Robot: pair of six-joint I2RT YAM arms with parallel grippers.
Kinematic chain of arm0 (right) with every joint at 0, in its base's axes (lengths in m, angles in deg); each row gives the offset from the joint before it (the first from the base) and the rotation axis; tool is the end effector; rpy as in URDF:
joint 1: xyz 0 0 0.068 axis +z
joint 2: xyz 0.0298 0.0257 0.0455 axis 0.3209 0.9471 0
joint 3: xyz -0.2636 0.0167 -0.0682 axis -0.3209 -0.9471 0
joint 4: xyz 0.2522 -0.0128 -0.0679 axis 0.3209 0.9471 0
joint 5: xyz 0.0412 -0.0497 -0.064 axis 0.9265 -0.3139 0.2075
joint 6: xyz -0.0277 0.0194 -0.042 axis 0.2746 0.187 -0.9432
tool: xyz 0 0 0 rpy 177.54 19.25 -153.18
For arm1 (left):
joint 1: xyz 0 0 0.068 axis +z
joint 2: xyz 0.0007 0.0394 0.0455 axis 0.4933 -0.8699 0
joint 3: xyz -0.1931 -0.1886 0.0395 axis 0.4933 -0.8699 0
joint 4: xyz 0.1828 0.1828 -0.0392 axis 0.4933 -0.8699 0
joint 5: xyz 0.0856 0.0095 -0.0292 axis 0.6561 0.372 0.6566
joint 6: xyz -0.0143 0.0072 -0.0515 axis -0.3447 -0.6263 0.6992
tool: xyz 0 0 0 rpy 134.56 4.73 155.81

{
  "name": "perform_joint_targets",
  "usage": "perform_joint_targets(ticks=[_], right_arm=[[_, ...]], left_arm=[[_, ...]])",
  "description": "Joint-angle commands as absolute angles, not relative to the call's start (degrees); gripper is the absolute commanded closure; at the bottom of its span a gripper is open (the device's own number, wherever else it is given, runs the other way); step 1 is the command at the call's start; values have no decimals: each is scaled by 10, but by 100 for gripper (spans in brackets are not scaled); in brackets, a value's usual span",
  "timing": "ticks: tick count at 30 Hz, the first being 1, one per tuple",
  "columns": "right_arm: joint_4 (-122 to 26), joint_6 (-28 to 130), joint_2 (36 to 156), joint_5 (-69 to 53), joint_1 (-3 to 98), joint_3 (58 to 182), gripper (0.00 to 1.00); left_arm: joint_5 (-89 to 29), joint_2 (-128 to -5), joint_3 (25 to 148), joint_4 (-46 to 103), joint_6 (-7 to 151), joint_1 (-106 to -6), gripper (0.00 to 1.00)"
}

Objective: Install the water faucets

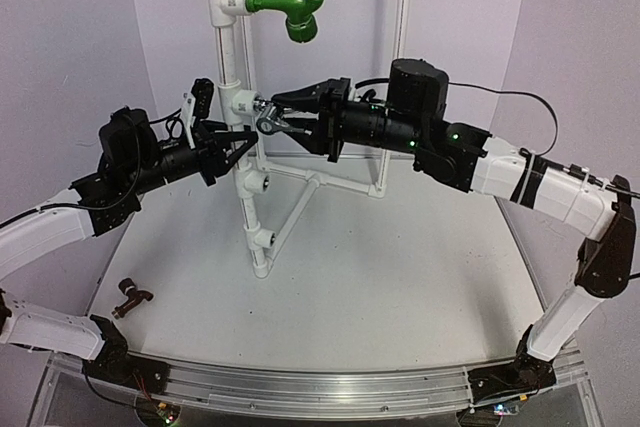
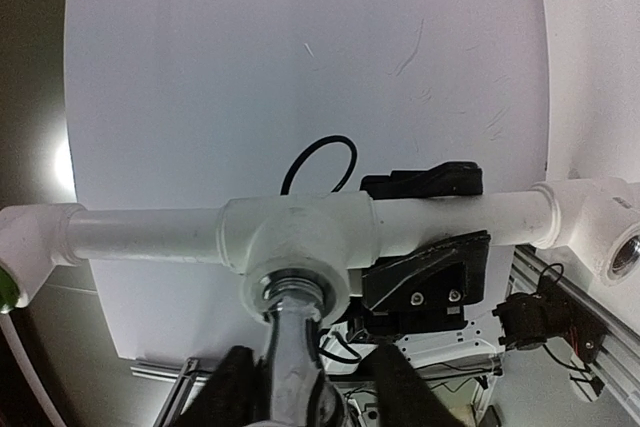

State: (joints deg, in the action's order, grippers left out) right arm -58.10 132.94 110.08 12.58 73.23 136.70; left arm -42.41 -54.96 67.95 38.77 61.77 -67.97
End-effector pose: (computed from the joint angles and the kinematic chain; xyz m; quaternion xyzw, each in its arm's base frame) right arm 0.2161 0.3321 0.4369 0.0165 0.6695 0.7386 0.0770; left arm 0.1971 -0.1721 0.3729 0.3356 0.6037 -0.3591 0.6277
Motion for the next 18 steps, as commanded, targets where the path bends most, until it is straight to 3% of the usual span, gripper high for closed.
perform_joint_targets(ticks=[1, 5, 7, 11, 18], right_arm=[[-630, 1297, 1072, 104, 741, 1334, 38], [-632, 1233, 1012, 71, 727, 1266, 10], [-633, 1193, 972, 53, 713, 1234, 2], [-628, 1069, 901, 46, 677, 1191, 2], [-527, 536, 834, 34, 673, 1209, 7]], left_arm=[[-403, -553, 655, 292, 698, -686, 100], [-399, -549, 653, 291, 698, -686, 100], [-398, -546, 649, 291, 697, -685, 100], [-402, -540, 645, 291, 698, -685, 100], [-420, -537, 647, 290, 703, -684, 100]])
